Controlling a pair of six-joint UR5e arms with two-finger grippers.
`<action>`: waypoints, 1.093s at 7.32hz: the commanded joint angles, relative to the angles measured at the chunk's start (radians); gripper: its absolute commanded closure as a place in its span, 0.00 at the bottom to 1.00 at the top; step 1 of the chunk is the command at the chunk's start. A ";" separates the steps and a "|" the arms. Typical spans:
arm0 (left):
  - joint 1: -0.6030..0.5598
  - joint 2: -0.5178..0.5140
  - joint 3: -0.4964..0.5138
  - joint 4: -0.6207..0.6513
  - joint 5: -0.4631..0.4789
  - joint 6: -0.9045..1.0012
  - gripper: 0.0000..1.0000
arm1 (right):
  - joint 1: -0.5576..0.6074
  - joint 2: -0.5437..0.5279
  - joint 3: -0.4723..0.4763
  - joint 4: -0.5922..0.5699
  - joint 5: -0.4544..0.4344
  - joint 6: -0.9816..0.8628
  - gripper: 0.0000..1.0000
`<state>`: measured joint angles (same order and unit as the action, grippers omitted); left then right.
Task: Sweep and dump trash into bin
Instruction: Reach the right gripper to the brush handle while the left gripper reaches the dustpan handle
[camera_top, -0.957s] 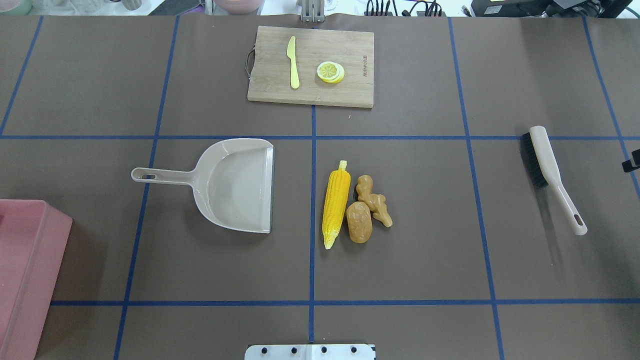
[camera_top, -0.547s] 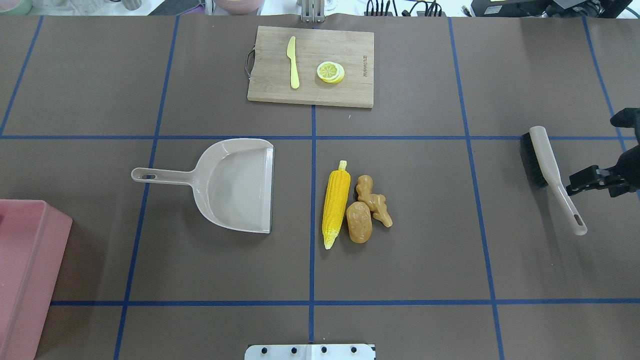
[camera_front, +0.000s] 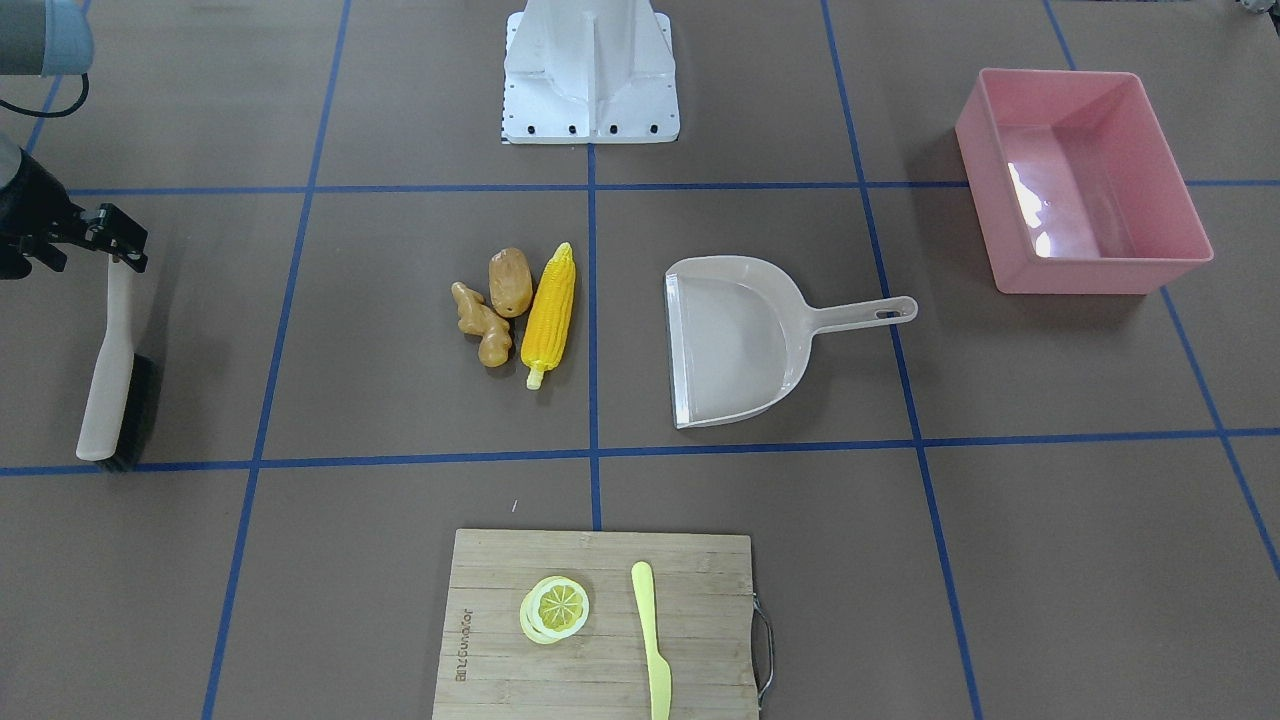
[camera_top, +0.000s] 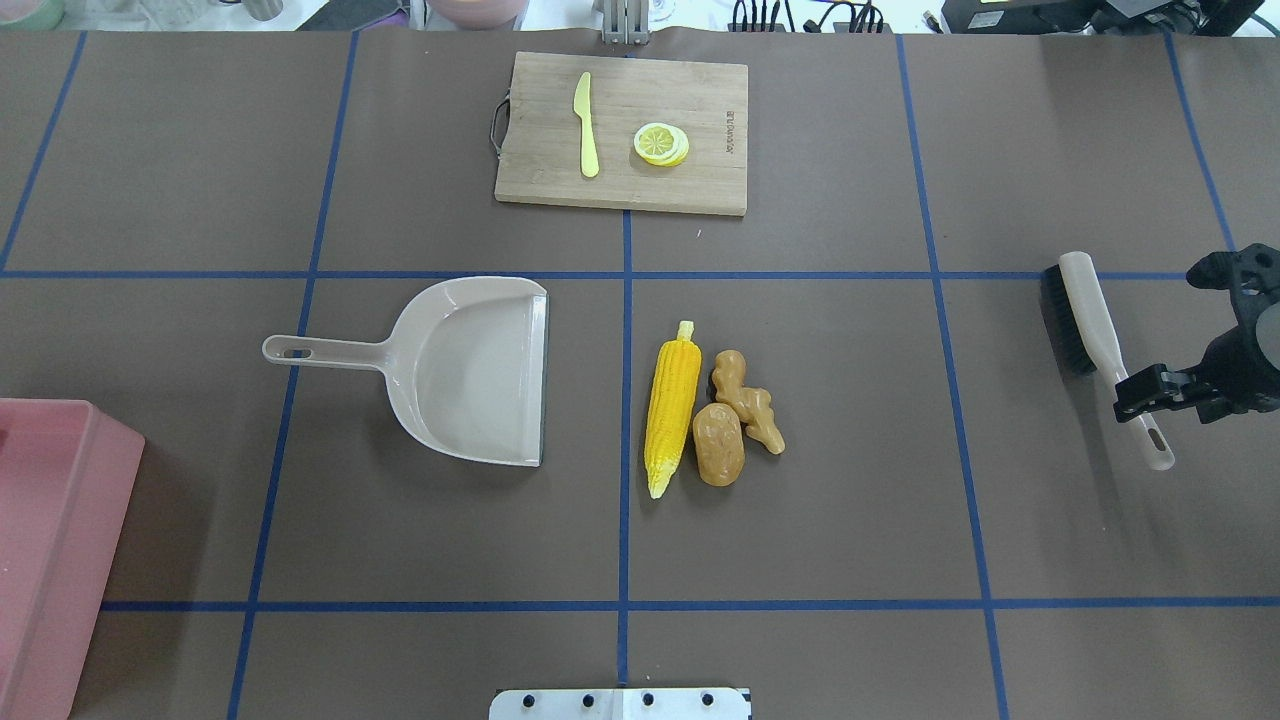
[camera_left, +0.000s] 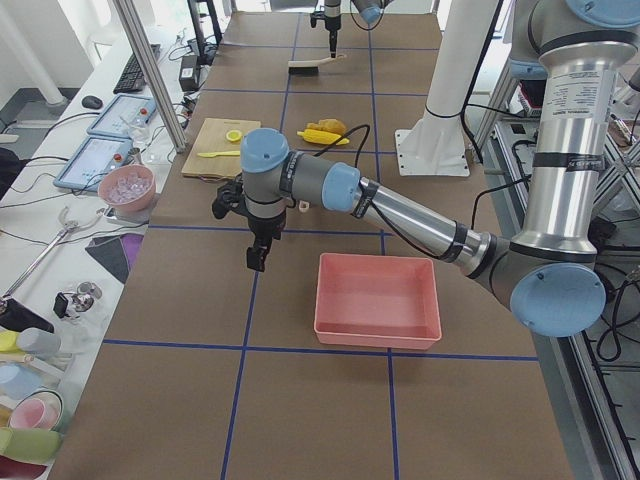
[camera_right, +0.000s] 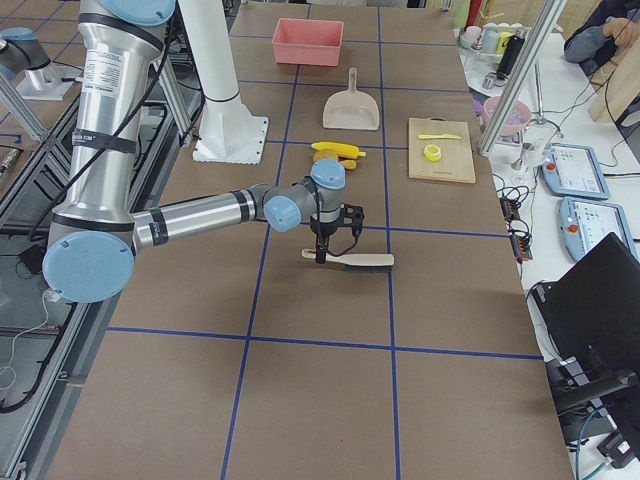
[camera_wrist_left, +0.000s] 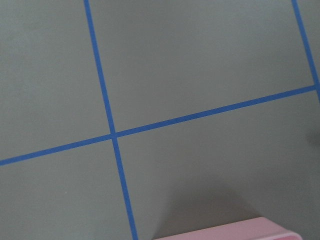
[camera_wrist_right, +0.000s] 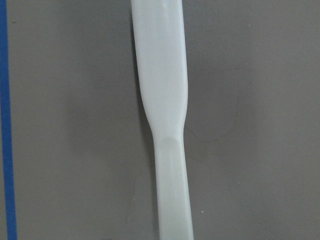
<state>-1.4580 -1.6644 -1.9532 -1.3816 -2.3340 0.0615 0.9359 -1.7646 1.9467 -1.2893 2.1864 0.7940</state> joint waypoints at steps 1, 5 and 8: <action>0.134 -0.075 -0.051 0.004 0.077 0.006 0.02 | -0.028 -0.012 -0.008 -0.002 0.000 -0.004 0.13; 0.518 -0.137 -0.138 0.034 0.197 0.116 0.02 | -0.049 0.019 -0.089 0.002 -0.008 -0.045 0.15; 0.591 -0.271 -0.057 0.072 0.280 0.339 0.02 | -0.052 0.042 -0.101 -0.007 -0.007 -0.044 0.86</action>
<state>-0.8943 -1.8869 -2.0557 -1.3141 -2.0760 0.2823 0.8845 -1.7278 1.8480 -1.2937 2.1766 0.7497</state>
